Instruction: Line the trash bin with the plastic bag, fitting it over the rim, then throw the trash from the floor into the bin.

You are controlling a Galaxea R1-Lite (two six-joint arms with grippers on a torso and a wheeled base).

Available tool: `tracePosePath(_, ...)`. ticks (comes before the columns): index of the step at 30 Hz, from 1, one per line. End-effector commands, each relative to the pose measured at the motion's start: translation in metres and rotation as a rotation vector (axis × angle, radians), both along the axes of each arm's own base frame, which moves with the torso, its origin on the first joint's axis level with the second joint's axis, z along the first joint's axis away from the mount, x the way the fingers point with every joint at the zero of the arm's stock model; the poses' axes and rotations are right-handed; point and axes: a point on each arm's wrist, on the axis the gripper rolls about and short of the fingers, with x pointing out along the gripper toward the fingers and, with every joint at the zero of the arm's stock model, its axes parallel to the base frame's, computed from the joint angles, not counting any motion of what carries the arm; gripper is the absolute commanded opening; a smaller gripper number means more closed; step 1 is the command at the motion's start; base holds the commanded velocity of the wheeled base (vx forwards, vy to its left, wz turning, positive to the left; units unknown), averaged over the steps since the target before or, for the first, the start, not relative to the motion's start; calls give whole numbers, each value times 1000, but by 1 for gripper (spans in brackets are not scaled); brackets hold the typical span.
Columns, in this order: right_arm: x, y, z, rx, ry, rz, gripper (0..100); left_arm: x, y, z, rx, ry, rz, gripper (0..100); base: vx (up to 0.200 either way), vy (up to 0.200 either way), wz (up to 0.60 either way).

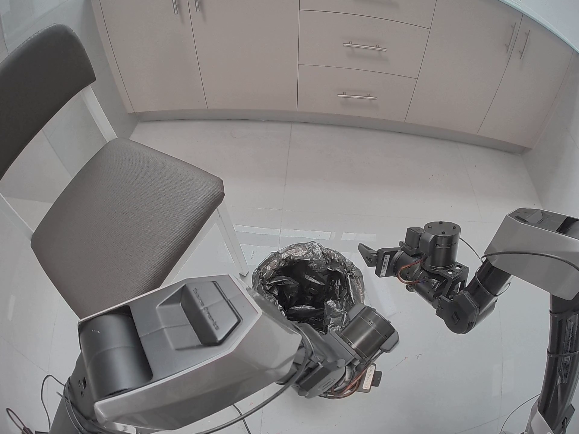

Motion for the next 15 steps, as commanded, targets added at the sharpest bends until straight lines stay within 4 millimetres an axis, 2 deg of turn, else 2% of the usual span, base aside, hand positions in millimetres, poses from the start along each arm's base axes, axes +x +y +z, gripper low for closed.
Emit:
tracePosePath(1, 1, -3, 0, 9, 2, -11, 100, -15, -11, 8, -21, 0, -43, 100, 0, 0, 0)
tracePosePath(7, 1, -4, -2, 6, 9, -13, 100, -16, -10, 8, -24, 7, -41, 100, 0, 0, 0)
tracePosePath(10, 1, -4, -5, 3, 16, -6, 100, -15, -8, 16, -36, -3, -34, 100, 0, 0, 0)
tracePosePath(12, -2, -1, -6, -1, 28, 9, 100, -11, -2, 34, -65, -21, -18, 100, 0, 0, 0)
tracePosePath(14, -5, 0, -7, -8, 36, 19, 100, -10, 3, 43, -76, -29, -9, 100, 0, 0, 0)
tracePosePath(15, -12, 6, -8, -18, 55, 47, 100, -9, 14, 57, -91, -39, 6, 100, 0, 0, 0)
